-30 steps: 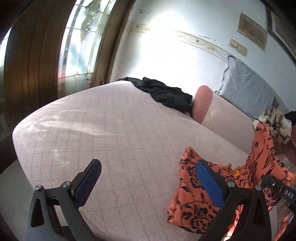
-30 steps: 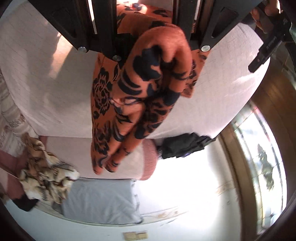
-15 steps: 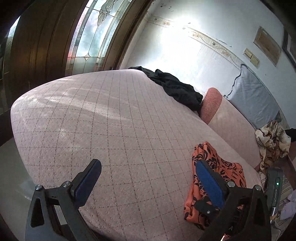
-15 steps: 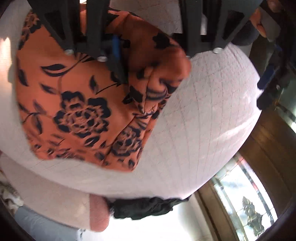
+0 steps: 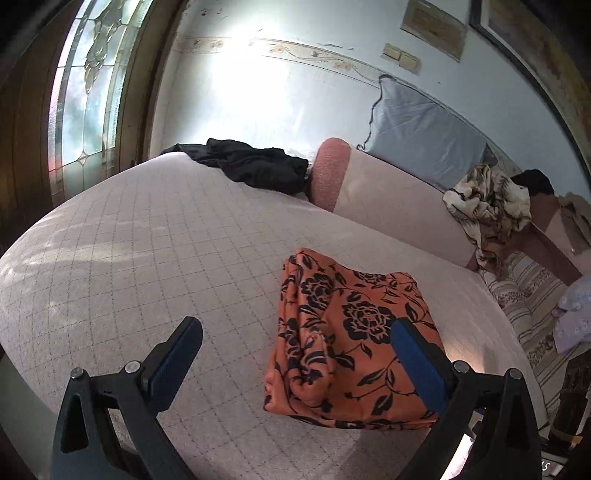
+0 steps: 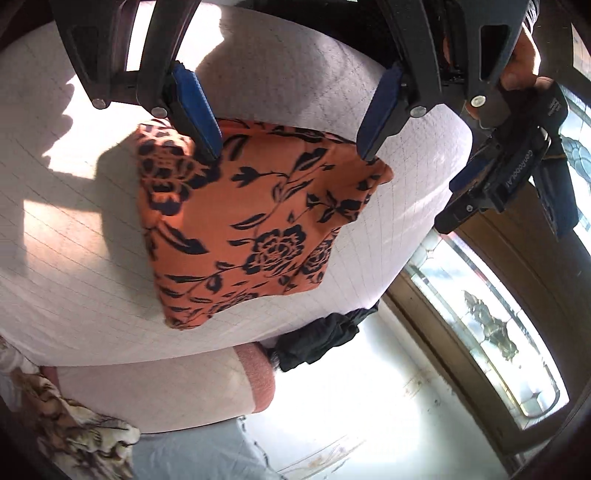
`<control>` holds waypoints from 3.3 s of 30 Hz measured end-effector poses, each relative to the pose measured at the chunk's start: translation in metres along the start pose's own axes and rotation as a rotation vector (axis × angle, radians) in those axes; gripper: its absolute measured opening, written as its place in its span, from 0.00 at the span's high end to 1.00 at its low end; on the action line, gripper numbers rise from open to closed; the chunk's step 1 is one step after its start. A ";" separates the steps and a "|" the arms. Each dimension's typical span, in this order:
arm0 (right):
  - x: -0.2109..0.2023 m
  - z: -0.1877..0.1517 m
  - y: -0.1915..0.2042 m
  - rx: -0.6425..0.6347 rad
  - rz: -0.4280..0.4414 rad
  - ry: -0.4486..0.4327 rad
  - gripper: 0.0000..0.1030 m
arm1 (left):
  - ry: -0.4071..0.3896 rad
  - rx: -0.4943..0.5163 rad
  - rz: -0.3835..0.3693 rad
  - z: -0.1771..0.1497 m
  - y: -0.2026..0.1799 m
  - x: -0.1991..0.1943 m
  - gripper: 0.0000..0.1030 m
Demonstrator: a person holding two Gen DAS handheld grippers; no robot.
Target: Fold small clothes
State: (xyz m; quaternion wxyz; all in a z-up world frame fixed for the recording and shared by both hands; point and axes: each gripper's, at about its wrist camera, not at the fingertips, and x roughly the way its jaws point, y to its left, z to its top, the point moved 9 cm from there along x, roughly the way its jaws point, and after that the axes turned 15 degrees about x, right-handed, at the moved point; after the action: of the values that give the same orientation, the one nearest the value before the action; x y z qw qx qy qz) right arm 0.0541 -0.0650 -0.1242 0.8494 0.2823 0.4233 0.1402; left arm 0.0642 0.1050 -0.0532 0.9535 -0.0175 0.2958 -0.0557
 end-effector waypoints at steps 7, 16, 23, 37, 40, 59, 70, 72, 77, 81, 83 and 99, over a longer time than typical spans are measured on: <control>-0.038 0.023 -0.065 0.207 0.016 -0.052 0.24 | 0.443 -0.055 0.096 -0.084 0.025 0.093 0.11; -0.036 0.029 -0.083 0.314 0.089 -0.021 0.23 | 0.229 0.019 0.175 -0.031 0.017 0.040 0.11; -0.020 0.036 -0.091 0.400 0.134 0.053 0.23 | 0.143 0.220 0.093 0.022 -0.040 0.067 0.11; 0.080 0.060 -0.091 0.459 0.167 0.362 0.36 | 0.314 0.160 0.110 -0.036 -0.003 0.142 0.09; 0.081 0.056 -0.081 0.345 0.064 0.324 0.66 | 0.303 0.118 0.070 -0.041 0.001 0.144 0.09; 0.100 0.105 -0.071 0.278 0.020 0.231 0.72 | 0.294 0.069 0.032 -0.046 0.013 0.148 0.05; 0.130 0.138 -0.103 0.605 0.213 0.268 0.23 | 0.297 0.056 0.024 -0.047 0.016 0.150 0.04; 0.150 0.140 -0.106 0.563 0.131 0.297 0.71 | 0.295 0.055 0.023 -0.047 0.017 0.150 0.04; 0.138 0.140 -0.092 0.363 -0.036 0.195 0.59 | 0.292 0.054 0.031 -0.046 0.016 0.149 0.03; 0.098 0.143 -0.096 0.327 -0.105 0.081 0.37 | 0.294 0.012 0.008 -0.045 0.020 0.136 0.05; 0.069 0.142 -0.074 0.260 -0.085 0.027 0.37 | 0.231 -0.006 -0.004 -0.033 0.022 0.110 0.05; 0.074 0.047 -0.015 0.131 0.106 0.252 0.20 | 0.246 -0.143 -0.130 -0.016 0.039 0.079 0.35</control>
State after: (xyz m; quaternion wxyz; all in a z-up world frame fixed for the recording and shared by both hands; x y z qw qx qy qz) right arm 0.1360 -0.0585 -0.1584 0.7607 0.3393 0.5192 0.1912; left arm 0.1237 0.1343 -0.1136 0.9008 -0.0973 0.4118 -0.0978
